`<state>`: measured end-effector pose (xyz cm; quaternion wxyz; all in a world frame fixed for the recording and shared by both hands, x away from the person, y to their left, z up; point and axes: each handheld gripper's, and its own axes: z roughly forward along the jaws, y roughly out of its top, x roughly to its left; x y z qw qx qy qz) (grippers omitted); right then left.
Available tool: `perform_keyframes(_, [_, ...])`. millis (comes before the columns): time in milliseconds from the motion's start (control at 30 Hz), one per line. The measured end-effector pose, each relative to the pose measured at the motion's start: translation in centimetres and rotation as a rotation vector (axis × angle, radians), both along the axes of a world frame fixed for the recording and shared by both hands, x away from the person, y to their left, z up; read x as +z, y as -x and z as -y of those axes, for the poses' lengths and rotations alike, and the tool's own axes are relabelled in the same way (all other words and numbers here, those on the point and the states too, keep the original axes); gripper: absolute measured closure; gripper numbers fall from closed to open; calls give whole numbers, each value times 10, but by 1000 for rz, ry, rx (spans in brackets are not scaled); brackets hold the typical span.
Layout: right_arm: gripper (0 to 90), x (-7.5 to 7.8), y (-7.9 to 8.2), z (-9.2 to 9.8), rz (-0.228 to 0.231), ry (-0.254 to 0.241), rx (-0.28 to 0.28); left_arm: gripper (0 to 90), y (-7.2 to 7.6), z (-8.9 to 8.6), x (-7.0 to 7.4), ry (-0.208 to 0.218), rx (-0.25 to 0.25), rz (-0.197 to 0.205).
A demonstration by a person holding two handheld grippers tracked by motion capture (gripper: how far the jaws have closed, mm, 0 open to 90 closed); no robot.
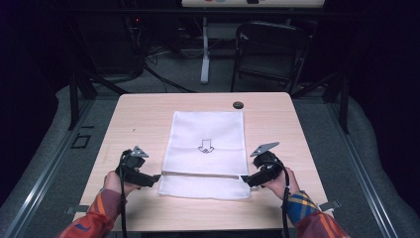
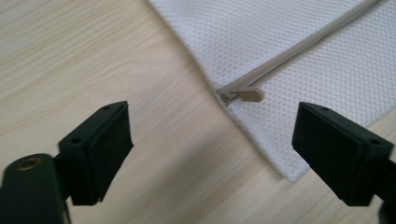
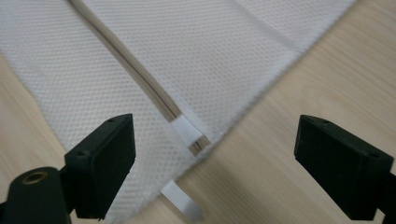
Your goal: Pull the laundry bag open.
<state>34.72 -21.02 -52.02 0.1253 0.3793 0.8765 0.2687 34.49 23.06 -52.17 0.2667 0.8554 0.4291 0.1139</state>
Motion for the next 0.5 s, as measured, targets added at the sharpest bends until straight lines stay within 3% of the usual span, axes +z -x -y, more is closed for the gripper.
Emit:
perform_keyframes(100, [68, 2, 1, 13, -7, 0, -40, 76, 2, -11, -1, 13, 51, 6])
perform_keyframes(200, [48, 0, 5, 26, 1, -1, -79, 66, 2, -20, -3, 14, 68, -4])
perform_keyframes(333, [35, -3, 9, 40, -13, 15, -105, 54, -1, -23, -8, 7, 81, -21])
perform_keyframes(500, [13, -9, 11, 50, -41, 31, -97, 27, -5, -27, -18, -13, 88, -52])
